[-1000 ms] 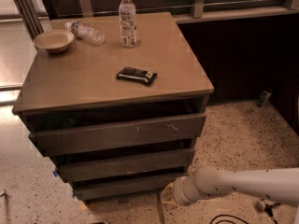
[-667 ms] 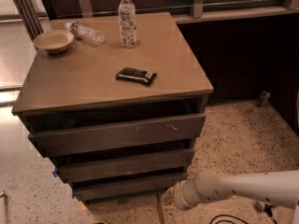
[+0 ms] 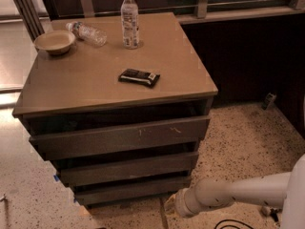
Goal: Open bottom drawer
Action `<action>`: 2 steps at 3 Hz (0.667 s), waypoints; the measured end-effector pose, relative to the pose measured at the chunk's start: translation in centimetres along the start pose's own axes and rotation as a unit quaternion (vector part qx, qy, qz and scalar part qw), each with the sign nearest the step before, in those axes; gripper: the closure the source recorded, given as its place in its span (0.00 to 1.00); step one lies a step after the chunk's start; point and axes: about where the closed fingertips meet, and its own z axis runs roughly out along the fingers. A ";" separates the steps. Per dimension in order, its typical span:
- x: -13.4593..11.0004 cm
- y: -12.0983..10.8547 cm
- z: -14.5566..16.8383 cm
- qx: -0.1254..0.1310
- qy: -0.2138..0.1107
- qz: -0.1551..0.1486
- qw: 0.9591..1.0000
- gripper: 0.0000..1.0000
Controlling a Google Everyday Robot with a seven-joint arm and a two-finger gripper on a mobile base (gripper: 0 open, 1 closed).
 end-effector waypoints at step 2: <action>4.4 -0.7 6.7 0.007 -0.001 -0.034 0.999 0.00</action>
Offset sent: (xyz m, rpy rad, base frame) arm 0.0332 -0.0053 -0.1255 0.0188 -0.0817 0.0575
